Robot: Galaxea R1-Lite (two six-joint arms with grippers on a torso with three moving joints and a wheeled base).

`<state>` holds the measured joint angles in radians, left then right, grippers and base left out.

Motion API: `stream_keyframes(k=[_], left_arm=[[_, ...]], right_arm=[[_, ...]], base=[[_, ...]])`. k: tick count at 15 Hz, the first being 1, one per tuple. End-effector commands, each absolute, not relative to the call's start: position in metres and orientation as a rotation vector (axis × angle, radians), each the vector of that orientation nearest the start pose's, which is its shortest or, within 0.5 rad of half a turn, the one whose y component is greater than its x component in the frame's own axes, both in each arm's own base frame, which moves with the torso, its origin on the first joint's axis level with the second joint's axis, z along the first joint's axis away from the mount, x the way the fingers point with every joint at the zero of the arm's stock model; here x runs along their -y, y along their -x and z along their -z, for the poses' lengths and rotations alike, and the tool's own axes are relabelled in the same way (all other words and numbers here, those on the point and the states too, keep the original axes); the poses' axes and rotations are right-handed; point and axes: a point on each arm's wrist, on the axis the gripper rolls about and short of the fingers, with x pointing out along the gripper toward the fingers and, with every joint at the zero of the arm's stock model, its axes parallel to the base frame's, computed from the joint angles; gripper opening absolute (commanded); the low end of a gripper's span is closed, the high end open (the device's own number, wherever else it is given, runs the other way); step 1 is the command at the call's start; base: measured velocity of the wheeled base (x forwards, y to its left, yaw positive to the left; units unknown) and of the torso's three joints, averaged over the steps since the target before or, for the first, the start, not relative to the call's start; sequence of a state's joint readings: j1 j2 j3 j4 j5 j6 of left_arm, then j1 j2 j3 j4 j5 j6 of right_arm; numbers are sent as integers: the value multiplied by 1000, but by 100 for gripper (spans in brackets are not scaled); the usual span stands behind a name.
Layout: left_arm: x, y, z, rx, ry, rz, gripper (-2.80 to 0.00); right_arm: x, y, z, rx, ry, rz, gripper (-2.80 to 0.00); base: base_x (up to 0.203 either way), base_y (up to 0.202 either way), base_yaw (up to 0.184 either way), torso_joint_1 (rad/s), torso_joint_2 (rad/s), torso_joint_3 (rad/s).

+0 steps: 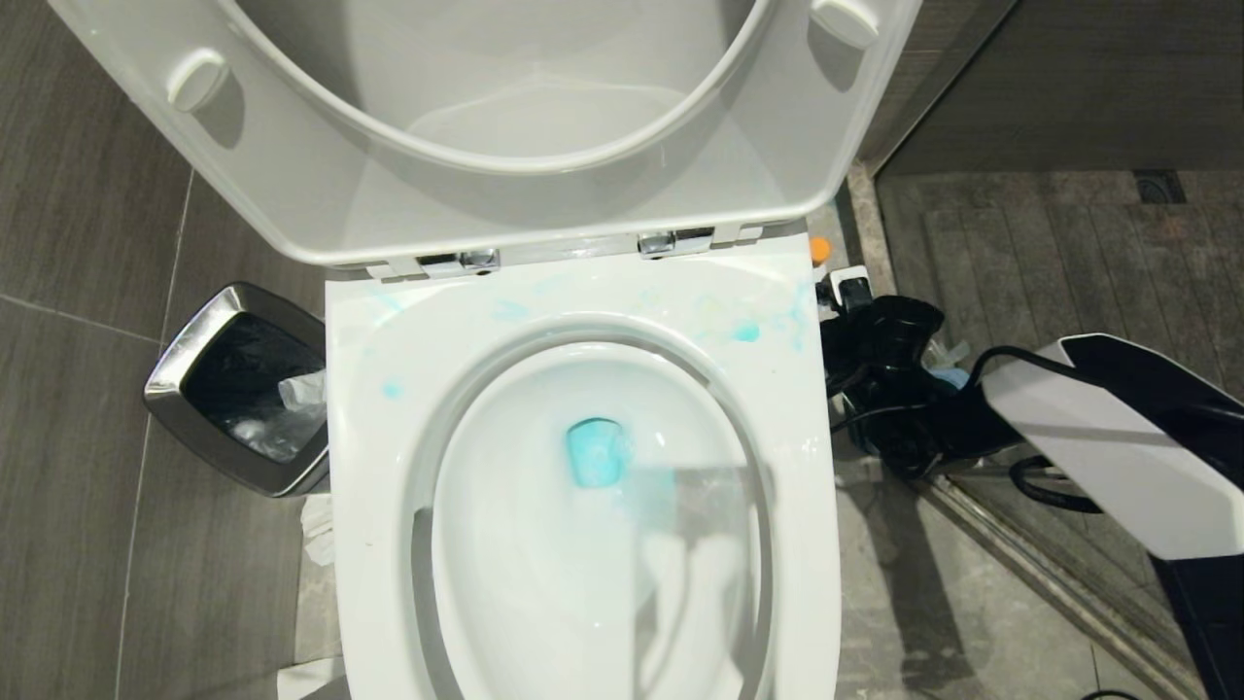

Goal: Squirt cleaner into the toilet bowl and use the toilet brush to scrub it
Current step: Place the cleaning agent on the floor, then scrub the toilet bowl

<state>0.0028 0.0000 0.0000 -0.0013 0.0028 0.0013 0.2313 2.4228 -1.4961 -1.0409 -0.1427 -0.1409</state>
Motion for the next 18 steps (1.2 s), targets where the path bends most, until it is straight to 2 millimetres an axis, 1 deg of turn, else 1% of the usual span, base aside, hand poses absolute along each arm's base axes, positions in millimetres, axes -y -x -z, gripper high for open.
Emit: stream_keyframes(k=[1, 2, 4, 6, 7, 9, 11, 12, 14, 18], left_arm=[[0, 23, -76, 2, -2, -6, -280], [0, 23, -76, 1, -2, -6, -280], [0, 23, -76, 1, -2, -6, -280], [0, 23, -76, 1, -2, -6, -280], [0, 23, -76, 2, -2, -6, -280], [0, 23, -76, 2, -2, -6, -280], [0, 23, -76, 0, -2, -6, -280], [0, 23, -76, 2, -2, -6, -280], [0, 23, -76, 2, -2, -6, -280], [0, 23, -76, 1, -2, -6, -280]], right_arm=[[-100, -441, -158, 132, 95, -64, 0], [-96, -422, -170, 125, 88, -59, 0], [-91, -376, -192, 115, 80, -64, 0], [-86, -320, -208, 105, 76, -69, 0], [-82, -293, -211, 98, 75, -73, 0], [-71, -239, -207, 62, 82, -79, 0], [-61, -200, -203, 56, 82, -82, 0], [-57, -187, -201, 44, 92, -82, 0], [-52, -170, -198, 10, 189, -85, 0], [-45, -146, -208, -127, 282, -115, 0]], base=[[0, 0, 0, 0, 0, 0], [0, 0, 0, 0, 0, 0], [0, 0, 0, 0, 0, 0], [0, 0, 0, 0, 0, 0], [0, 0, 0, 0, 0, 0], [0, 0, 0, 0, 0, 0], [0, 0, 0, 0, 0, 0], [0, 0, 0, 0, 0, 0], [0, 0, 0, 0, 0, 0], [0, 0, 0, 0, 0, 0]])
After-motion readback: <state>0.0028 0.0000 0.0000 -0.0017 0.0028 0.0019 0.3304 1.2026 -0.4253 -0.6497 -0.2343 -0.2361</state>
